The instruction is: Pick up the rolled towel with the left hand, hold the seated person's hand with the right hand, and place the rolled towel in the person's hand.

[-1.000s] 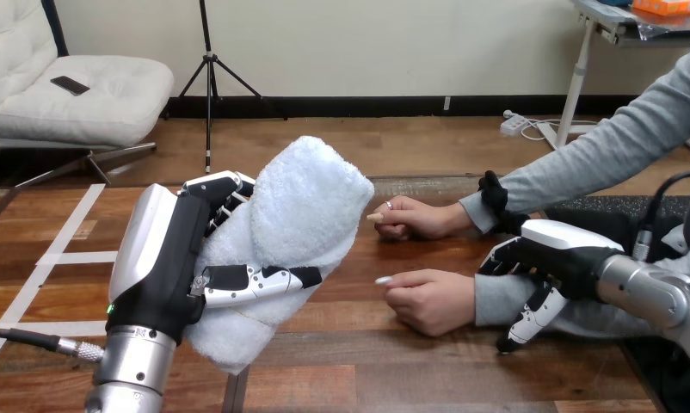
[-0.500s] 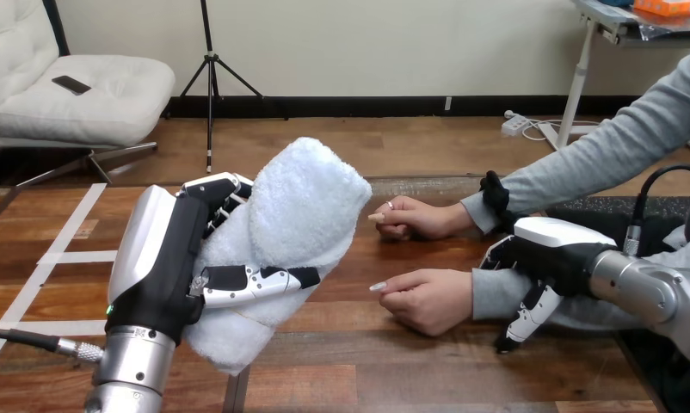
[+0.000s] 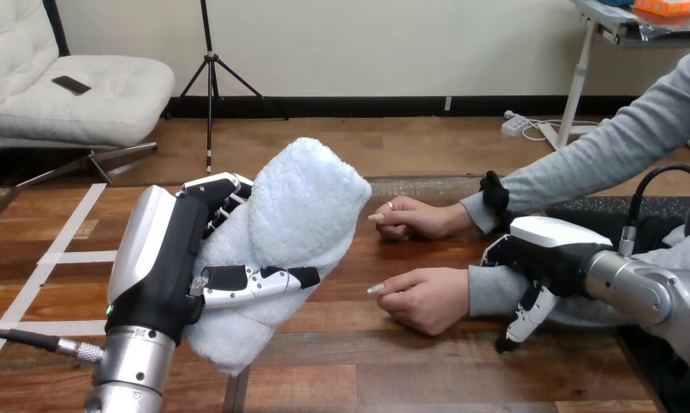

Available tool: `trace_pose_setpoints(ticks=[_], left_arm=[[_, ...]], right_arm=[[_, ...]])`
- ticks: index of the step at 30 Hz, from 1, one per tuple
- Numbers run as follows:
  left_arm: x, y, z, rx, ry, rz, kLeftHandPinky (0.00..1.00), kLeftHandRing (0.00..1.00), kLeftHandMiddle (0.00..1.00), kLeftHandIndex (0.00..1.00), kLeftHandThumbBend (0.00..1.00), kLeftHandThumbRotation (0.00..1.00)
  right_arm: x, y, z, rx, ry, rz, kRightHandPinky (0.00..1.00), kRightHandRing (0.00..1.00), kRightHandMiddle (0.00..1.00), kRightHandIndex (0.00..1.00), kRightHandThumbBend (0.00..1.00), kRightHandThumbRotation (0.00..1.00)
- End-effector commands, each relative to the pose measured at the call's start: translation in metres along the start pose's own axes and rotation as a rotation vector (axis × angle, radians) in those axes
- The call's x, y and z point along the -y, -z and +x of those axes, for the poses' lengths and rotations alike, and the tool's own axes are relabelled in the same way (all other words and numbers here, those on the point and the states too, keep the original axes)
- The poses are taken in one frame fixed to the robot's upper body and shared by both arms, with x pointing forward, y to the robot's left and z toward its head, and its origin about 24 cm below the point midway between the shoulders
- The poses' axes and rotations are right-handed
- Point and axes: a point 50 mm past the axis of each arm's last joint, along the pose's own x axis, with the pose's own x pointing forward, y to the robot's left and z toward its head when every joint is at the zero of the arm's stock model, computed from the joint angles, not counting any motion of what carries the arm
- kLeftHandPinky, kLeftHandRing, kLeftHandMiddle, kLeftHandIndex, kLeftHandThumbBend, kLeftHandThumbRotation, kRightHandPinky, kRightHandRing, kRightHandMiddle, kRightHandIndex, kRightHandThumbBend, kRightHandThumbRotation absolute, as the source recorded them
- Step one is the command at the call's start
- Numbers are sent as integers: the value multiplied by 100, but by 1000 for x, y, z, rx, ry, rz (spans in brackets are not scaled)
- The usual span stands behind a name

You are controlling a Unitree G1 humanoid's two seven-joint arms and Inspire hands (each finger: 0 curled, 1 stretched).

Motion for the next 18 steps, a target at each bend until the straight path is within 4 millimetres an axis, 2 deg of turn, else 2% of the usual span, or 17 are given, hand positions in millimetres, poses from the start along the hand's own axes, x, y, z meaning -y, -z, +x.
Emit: trace_pose_setpoints(ticks=[1,6,18], left_arm=[[-12,-13,9,75,-65,0,28,34,41,43,62,0],[-12,-13,9,71,-65,0,28,34,41,43,62,0],[-12,-13,9,68,-61,-5,28,34,41,43,62,0]], right_arm=[[5,-15,7,58,12,-23,46,50,56,59,98,11],[4,-16,6,79,22,-36,43,47,53,57,94,13],[5,-16,5,96,42,-49,38,42,47,50,75,34]])
